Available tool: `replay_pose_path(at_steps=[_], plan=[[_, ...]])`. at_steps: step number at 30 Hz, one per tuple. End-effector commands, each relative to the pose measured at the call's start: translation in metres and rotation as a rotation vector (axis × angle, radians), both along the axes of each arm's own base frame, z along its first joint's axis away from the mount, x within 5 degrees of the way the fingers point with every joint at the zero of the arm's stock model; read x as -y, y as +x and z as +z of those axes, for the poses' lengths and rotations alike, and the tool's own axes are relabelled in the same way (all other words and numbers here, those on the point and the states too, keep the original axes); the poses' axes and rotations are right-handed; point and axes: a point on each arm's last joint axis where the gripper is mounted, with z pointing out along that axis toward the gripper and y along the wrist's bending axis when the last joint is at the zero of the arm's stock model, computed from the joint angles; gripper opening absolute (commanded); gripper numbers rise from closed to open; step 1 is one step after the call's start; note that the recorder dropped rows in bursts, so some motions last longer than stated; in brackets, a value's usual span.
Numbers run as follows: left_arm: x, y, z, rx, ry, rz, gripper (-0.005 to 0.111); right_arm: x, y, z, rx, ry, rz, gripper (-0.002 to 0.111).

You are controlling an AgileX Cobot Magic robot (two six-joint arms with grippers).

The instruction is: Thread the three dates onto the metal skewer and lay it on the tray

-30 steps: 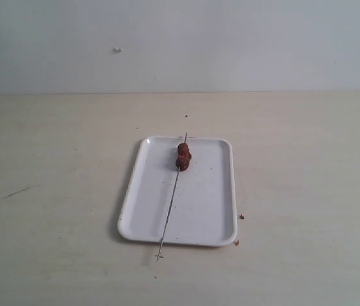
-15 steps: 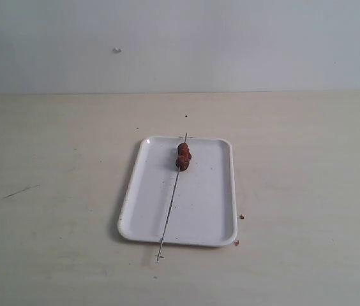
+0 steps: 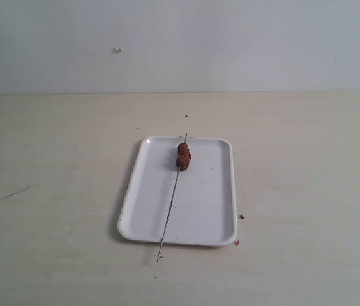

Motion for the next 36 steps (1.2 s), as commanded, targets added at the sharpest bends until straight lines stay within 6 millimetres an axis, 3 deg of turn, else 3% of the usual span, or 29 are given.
replay_pose_path(at_steps=[1,9,16,30,33,36], plan=[[-0.001,-0.001,0.000,-0.002,-0.013,0.003,0.000,0.004,0.000,-0.001,-0.018,-0.103,-0.052,0.000],[-0.001,-0.001,0.000,-0.002,-0.013,0.003,0.000,0.011,0.000,-0.007,-0.060,-0.168,-0.125,0.000],[-0.001,-0.001,0.000,-0.002,-0.013,0.003,0.000,0.013,-0.001,-0.024,-0.255,-0.166,-0.133,0.000],[-0.001,-0.001,0.000,0.000,-0.014,0.002,0.000,0.013,-0.002,-0.025,-0.262,-0.164,-0.134,0.000],[-0.007,-0.003,0.002,0.097,0.094,0.069,0.000,0.013,-0.001,-0.025,-0.256,-0.165,-0.134,0.000],[-0.016,-0.009,0.002,0.154,0.063,0.184,0.000,0.013,-0.001,-0.025,-0.256,-0.165,-0.134,0.000]])
